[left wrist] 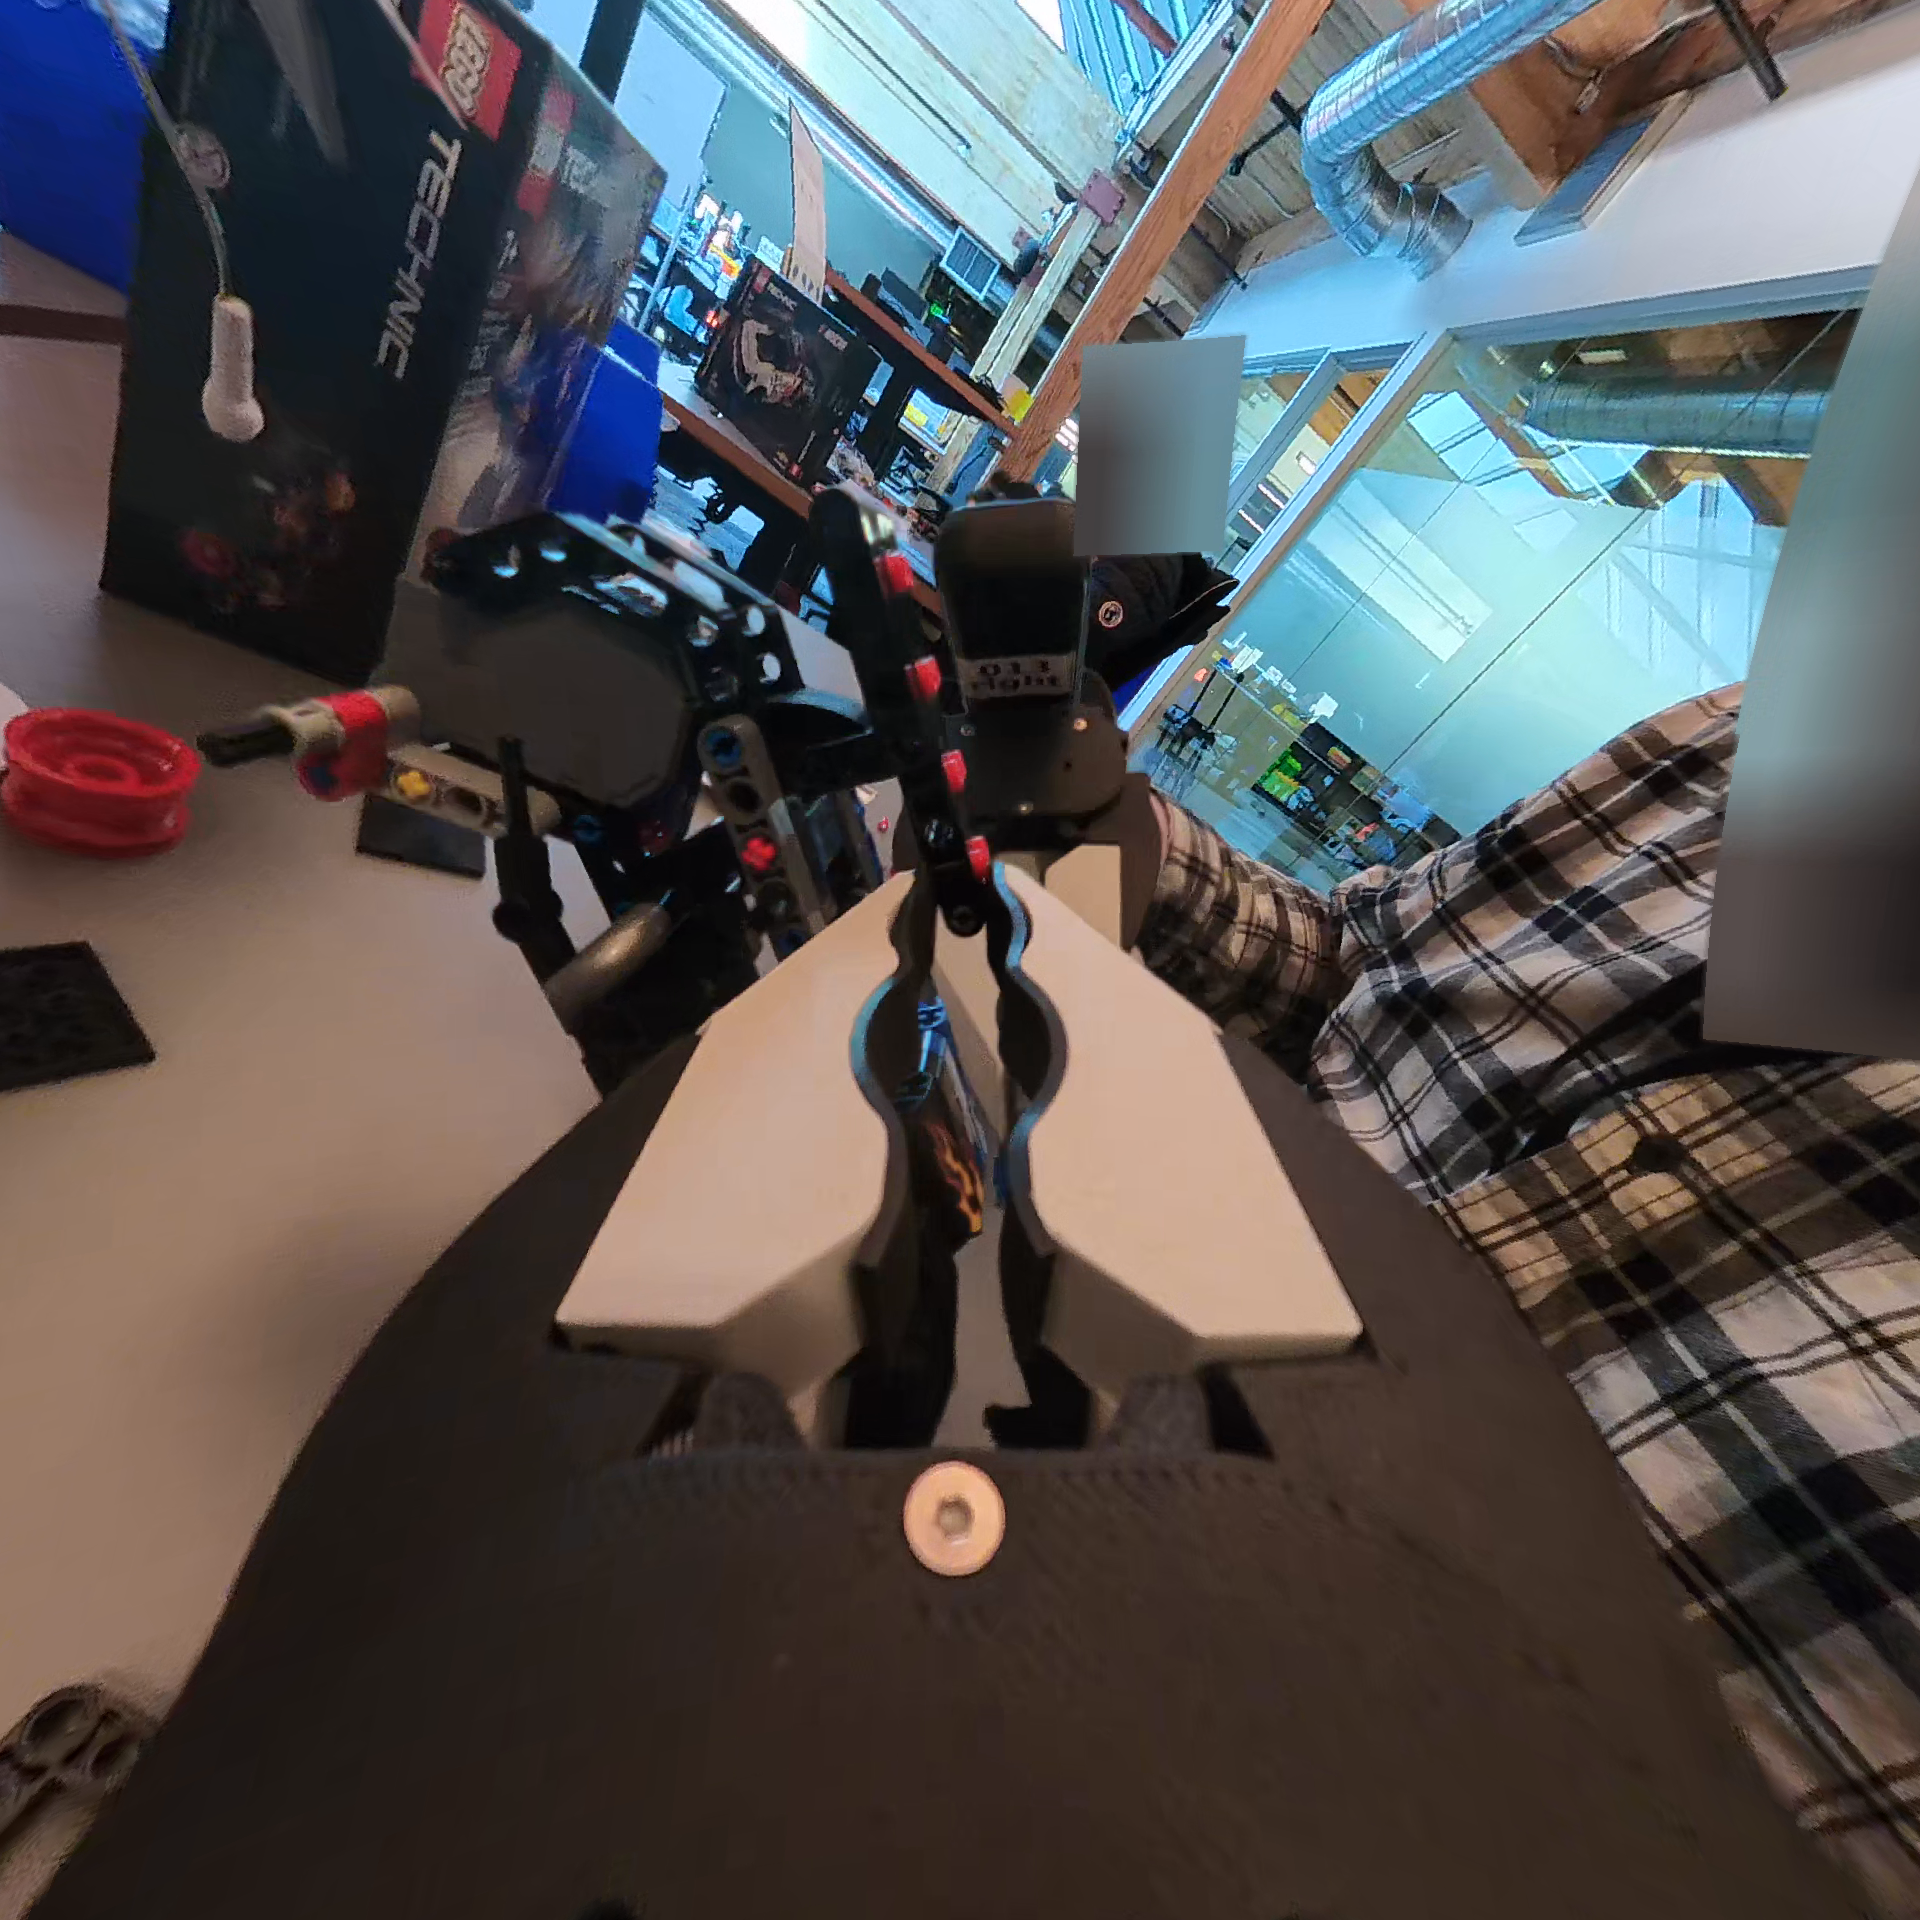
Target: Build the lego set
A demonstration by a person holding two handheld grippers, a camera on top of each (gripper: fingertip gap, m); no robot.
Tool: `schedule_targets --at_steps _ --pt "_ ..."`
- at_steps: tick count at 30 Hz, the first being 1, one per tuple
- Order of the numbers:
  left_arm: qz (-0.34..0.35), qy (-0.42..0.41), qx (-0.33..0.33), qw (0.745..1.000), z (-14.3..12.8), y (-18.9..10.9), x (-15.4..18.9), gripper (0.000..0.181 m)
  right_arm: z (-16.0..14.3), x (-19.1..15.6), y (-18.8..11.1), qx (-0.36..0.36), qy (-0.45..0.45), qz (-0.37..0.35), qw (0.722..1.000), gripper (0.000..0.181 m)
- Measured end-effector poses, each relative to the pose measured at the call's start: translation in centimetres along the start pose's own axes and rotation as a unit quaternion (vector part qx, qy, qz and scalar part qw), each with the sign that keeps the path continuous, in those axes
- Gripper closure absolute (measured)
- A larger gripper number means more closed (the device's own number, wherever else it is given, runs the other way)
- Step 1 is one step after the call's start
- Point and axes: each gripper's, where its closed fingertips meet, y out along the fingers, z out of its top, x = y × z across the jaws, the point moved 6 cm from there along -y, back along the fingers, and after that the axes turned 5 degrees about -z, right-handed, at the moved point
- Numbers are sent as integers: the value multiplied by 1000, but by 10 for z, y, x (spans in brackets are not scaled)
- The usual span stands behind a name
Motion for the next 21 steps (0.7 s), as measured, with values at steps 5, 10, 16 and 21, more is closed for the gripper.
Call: schedule_targets --at_steps 5,10,16,21 --pt "1 -14 5 1000 -3 -1 -6 173 -7 14 6 -30 -7 -62 998 149" --pt "-4 -18 2 1000 -7 2 -8 172 32 1 -16 86 -89 -100 987 163" --pt "-10 -9 -2 1000 -7 7 -4 172 65 9 -24 160 -107 -139 971 170" --pt "-12 -13 10 1000 -5 5 -5 173 71 8 -16 165 -116 -124 972 180"
